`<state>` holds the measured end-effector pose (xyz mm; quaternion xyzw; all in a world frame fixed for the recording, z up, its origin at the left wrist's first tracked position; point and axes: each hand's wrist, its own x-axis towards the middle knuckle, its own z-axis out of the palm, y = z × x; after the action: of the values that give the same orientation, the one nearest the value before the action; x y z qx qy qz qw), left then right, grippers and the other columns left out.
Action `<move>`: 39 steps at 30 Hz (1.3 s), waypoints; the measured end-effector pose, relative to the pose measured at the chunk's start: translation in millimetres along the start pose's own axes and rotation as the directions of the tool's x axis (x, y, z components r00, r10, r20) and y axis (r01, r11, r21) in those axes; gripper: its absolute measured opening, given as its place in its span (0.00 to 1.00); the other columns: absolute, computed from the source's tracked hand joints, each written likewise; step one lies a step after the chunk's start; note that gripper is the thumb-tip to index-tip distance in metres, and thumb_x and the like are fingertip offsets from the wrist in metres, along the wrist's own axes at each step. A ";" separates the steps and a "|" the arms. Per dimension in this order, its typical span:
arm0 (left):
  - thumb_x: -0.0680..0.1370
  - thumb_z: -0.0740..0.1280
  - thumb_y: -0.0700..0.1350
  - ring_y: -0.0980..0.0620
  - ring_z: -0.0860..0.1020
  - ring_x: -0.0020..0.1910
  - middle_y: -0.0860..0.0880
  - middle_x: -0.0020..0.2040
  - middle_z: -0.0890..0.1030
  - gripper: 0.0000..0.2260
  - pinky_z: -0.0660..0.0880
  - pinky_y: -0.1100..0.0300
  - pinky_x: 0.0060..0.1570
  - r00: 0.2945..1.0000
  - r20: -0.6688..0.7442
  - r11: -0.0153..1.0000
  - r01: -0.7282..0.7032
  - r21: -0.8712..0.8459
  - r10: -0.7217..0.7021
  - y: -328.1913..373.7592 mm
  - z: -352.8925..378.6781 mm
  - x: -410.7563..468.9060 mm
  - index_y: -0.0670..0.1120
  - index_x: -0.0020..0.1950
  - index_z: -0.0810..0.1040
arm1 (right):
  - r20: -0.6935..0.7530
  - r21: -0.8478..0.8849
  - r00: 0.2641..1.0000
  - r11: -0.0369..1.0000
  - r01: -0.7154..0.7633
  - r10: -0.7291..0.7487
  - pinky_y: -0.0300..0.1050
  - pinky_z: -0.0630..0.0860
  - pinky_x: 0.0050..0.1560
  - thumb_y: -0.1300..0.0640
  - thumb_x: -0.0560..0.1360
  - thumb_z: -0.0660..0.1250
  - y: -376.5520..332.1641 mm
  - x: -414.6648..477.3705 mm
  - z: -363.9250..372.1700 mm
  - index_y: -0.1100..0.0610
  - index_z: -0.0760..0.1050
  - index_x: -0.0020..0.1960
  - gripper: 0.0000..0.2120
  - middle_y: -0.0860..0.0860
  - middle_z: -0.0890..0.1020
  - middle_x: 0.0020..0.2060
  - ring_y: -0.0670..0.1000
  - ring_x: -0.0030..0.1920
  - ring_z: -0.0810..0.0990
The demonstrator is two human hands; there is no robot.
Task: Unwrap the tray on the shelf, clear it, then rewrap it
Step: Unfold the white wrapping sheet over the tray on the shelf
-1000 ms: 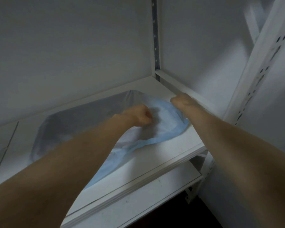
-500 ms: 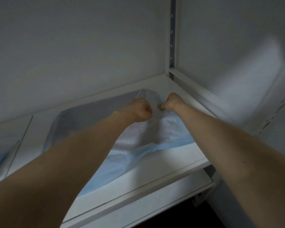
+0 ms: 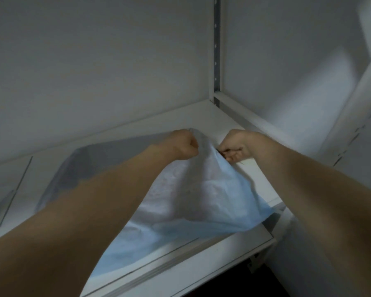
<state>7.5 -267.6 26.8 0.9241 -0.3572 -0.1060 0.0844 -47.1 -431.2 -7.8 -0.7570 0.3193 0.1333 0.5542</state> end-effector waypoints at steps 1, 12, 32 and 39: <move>0.74 0.64 0.42 0.52 0.70 0.44 0.48 0.44 0.71 0.03 0.66 0.62 0.45 1.000 -0.001 1.000 -0.017 -0.001 0.017 1.7 1.1 1.6 0.48 0.43 0.71 | -0.012 0.004 1.000 1.000 0.022 -0.022 0.31 0.68 0.16 0.67 0.77 0.63 1.4 2.3 2.7 0.62 0.70 0.36 0.12 0.52 0.70 0.16 0.45 0.14 0.65; 0.75 0.64 0.39 0.53 0.71 0.45 0.43 0.45 0.76 0.02 0.71 0.60 0.49 0.997 0.001 0.996 -0.083 0.032 0.083 6.9 5.2 8.7 0.45 0.43 0.75 | -0.156 0.033 0.973 0.984 0.175 -0.168 0.35 0.68 0.22 0.65 0.74 0.62 -5.5 -7.6 7.6 0.62 0.69 0.33 0.11 0.54 0.70 0.21 0.50 0.20 0.68; 0.81 0.55 0.44 0.41 0.72 0.65 0.41 0.67 0.74 0.16 0.69 0.51 0.65 0.990 -0.092 0.979 0.120 0.164 -0.106 -39.5 -0.8 55.8 0.42 0.67 0.74 | -0.167 -0.387 0.959 0.910 0.150 -0.229 0.40 0.66 0.46 0.53 0.79 0.63 -35.7 28.1 9.2 0.61 0.73 0.41 0.13 0.58 0.75 0.51 0.52 0.50 0.74; 0.83 0.52 0.47 0.49 0.63 0.74 0.47 0.74 0.65 0.19 0.49 0.48 0.75 0.981 0.011 0.956 0.188 0.226 -0.195 -40.1 7.0 88.1 0.48 0.74 0.64 | -0.244 -0.310 0.941 0.938 0.156 -0.237 0.40 0.69 0.40 0.53 0.80 0.61 -35.2 31.4 8.1 0.64 0.75 0.59 0.15 0.61 0.77 0.59 0.52 0.52 0.74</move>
<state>95.1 -298.7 -1.2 0.9561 -0.2769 -0.0881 -0.0367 0.2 -427.8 -1.5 -0.8687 0.2932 0.0143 0.3991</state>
